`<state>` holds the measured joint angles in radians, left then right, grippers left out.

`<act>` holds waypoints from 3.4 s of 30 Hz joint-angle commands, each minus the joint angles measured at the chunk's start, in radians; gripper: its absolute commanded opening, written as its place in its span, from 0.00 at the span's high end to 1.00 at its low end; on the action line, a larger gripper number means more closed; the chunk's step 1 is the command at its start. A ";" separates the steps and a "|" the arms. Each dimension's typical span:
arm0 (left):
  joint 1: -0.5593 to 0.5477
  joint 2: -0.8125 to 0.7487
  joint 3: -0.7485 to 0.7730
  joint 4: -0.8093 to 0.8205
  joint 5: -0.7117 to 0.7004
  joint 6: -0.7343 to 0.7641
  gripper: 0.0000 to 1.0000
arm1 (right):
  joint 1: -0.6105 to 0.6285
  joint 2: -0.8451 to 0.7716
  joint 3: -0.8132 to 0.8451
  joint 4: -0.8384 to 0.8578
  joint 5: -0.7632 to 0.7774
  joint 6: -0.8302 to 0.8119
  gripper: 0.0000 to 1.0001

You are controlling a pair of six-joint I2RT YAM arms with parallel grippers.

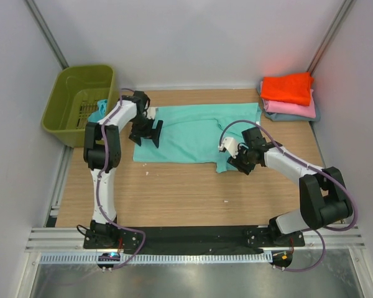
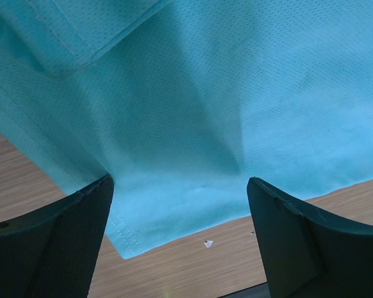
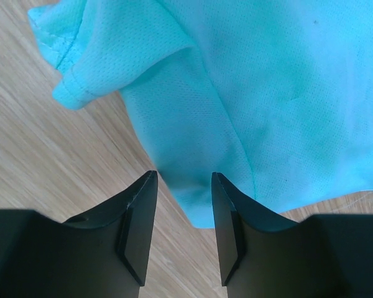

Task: Fold and stack the t-shirts
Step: Fold the tshirt

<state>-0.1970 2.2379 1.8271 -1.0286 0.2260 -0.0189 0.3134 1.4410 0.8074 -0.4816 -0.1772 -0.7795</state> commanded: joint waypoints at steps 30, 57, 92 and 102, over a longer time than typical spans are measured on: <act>-0.002 0.034 0.018 -0.008 -0.010 0.000 0.11 | 0.023 0.160 0.257 0.231 0.274 -0.054 0.82; -0.036 -0.017 -0.022 -0.016 -0.040 0.014 0.10 | -0.007 0.041 0.125 0.084 -0.091 0.031 0.68; -0.074 0.020 -0.006 -0.021 -0.077 0.039 0.09 | -0.043 0.231 0.202 0.181 -0.024 -0.044 0.71; -0.074 0.031 0.003 -0.019 -0.079 0.037 0.09 | -0.054 0.196 0.213 0.163 -0.022 -0.052 0.99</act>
<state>-0.2646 2.2417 1.8172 -1.0416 0.1246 0.0116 0.2642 1.6711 0.9779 -0.3233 -0.2008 -0.8177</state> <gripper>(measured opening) 0.907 0.027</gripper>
